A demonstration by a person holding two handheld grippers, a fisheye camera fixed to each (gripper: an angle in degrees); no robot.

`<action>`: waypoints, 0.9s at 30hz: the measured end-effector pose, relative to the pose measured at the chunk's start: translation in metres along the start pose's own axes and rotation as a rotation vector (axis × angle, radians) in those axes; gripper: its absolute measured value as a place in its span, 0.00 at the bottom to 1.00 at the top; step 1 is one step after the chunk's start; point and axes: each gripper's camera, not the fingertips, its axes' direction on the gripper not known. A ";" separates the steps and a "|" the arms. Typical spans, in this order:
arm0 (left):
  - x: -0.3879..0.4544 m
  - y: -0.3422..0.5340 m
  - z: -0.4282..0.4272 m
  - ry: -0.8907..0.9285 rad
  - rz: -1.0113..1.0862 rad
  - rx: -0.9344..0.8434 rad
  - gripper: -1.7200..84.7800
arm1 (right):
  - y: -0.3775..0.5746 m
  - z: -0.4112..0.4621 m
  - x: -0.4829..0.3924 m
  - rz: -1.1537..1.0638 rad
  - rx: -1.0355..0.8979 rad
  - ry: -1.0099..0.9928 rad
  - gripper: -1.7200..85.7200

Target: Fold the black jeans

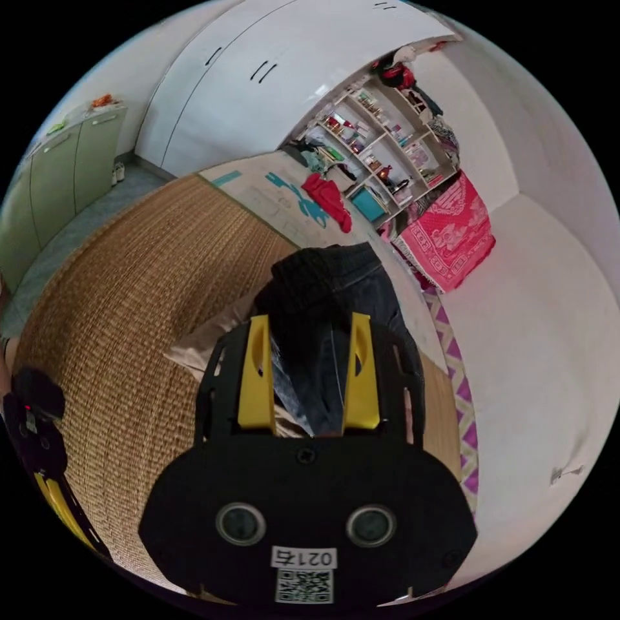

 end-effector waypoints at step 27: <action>0.002 -0.003 0.001 0.022 0.012 -0.028 0.01 | 0.371 -0.359 0.503 0.811 0.073 -0.128 0.07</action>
